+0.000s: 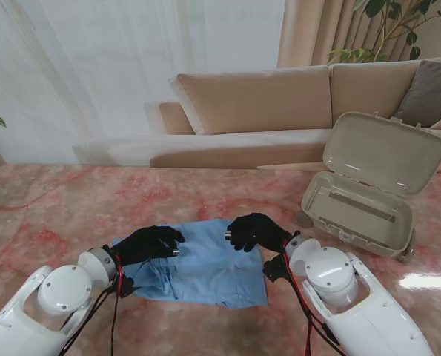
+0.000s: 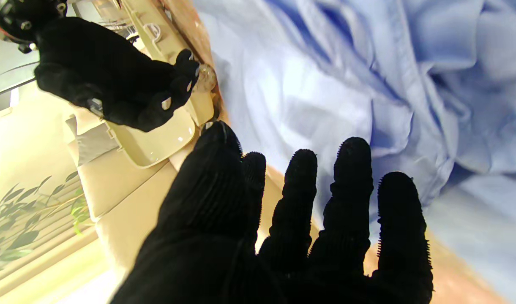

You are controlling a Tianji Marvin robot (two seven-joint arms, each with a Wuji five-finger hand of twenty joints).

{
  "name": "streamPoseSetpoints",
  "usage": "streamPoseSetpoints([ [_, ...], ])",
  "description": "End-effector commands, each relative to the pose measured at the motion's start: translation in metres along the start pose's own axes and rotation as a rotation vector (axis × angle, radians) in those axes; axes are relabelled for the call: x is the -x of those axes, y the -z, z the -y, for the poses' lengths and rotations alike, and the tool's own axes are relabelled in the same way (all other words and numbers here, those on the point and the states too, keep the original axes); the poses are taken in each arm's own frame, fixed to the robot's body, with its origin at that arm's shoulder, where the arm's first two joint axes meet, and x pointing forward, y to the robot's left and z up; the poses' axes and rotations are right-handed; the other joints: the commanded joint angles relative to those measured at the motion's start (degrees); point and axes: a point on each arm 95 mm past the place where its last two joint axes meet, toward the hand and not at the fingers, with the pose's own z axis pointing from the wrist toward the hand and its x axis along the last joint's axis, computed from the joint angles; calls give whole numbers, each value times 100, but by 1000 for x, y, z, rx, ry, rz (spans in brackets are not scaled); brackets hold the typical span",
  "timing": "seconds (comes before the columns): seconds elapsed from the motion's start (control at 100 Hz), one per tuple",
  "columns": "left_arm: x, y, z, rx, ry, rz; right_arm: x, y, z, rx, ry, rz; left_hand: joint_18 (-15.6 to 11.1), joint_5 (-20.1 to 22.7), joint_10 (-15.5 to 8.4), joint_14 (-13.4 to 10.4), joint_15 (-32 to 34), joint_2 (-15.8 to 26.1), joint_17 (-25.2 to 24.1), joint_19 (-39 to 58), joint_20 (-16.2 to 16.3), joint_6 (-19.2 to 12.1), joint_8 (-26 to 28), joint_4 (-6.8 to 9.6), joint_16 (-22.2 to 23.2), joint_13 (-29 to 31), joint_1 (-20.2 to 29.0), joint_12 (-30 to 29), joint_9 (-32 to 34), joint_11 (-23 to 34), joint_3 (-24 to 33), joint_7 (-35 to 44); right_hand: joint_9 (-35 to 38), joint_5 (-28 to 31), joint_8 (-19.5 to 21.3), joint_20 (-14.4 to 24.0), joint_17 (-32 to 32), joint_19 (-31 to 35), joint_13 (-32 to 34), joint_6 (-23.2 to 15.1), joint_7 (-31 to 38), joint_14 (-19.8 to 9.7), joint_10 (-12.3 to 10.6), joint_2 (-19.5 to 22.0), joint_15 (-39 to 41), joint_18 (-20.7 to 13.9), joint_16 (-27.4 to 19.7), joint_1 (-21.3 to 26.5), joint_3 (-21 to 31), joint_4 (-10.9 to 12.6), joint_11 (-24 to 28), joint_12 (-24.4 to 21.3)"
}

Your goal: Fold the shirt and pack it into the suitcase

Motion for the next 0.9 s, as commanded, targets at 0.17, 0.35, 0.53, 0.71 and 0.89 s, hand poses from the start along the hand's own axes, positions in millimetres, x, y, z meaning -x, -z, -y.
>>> streamPoseSetpoints([
  [0.17, 1, 23, 11, -54, -40, 45, 9, 12, -30, 80, 99, 125, 124, 0, -5, 129, -116, 216, -23, 6, -8, 31, -15, 161, -67, -106, 89, 9, -102, -11, -164, 35, -240, 75, 630, 606, -93, 605, 51, -182, -508, 138, 92, 220, 1734, 189, 954, -705, -474, 240, 880, 827],
  [0.35, 13, 38, 13, -66, -55, 105, 23, 20, -44, 81, 188, 229, 125, 9, -3, 127, -120, 213, -23, 6, -9, 23, -13, 161, -68, -105, 85, 7, -94, -18, -164, 30, -555, -149, 638, 787, -234, 628, -243, -118, -679, 135, 180, 371, 2268, 198, 1309, -1105, -839, 206, 1068, 1245],
  [0.53, 22, 46, 14, -74, -66, 147, 36, 22, -48, 38, 261, 312, 125, 5, -18, 119, -121, 213, -23, 6, -9, 14, -7, 163, -67, -98, 82, 9, -86, -19, -163, 28, -922, -376, 597, 850, -466, 527, -568, -105, -887, 69, 183, 470, 2427, 139, 1507, -1281, -1038, 201, 1155, 1520],
  [0.71, 27, 48, 12, -72, -64, 167, 46, 18, -46, -34, 298, 375, 141, -3, -11, 125, -122, 216, -29, -6, -14, 16, -5, 167, -66, -96, 90, 12, -85, -19, -156, 26, -1288, -551, 541, 856, -689, 398, -891, -80, -1054, 27, 197, 550, 2381, 46, 1563, -1305, -1144, 208, 1118, 1644],
  [0.89, 32, 48, 11, -60, -56, 174, 52, 12, -42, -76, 329, 420, 144, -5, -9, 116, -121, 216, -33, -10, -16, 14, -5, 167, -63, -93, 89, 14, -89, -19, -157, 24, -1602, -697, 506, 878, -814, 317, -1124, -30, -1173, -8, 233, 585, 2379, -6, 1610, -1264, -1210, 224, 1132, 1755],
])
